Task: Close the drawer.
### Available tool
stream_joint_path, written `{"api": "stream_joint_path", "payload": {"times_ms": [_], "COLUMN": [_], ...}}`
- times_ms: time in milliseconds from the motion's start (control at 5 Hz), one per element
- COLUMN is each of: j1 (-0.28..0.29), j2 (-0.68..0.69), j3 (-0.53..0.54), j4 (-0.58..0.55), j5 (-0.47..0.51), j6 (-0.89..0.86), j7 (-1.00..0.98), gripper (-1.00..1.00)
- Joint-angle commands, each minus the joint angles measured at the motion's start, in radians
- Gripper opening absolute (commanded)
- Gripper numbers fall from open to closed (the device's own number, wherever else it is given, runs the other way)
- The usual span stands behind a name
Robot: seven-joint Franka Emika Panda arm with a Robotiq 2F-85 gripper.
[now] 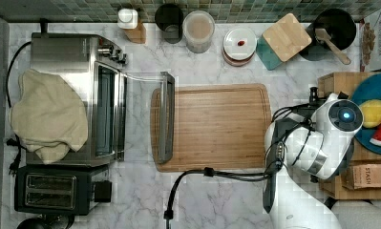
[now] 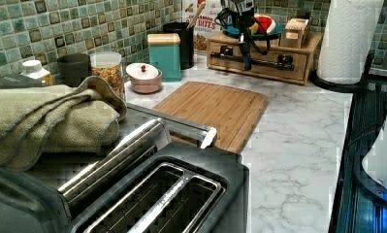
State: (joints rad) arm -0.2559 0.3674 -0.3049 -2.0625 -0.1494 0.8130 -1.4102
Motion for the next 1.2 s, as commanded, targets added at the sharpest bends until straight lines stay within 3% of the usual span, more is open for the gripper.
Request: {"api": "stream_joint_path", "payload": {"times_ms": [200,400,600,1200], "j1": [-0.137,-0.173,-0.148,-0.147], "j2": [-0.037,-0.042,-0.039,-0.039], "j3": [-0.134,-0.095,-0.122,-0.123], "j4": [0.198,0.199,0.198,0.198], "j5": [-0.014,-0.034,-0.02,-0.019], "j6": [0.054,0.053,0.054,0.054], "j7": [-0.032,-0.018,-0.027,-0.028], "gripper": [-1.0,-1.0,-1.0,-1.0]}}
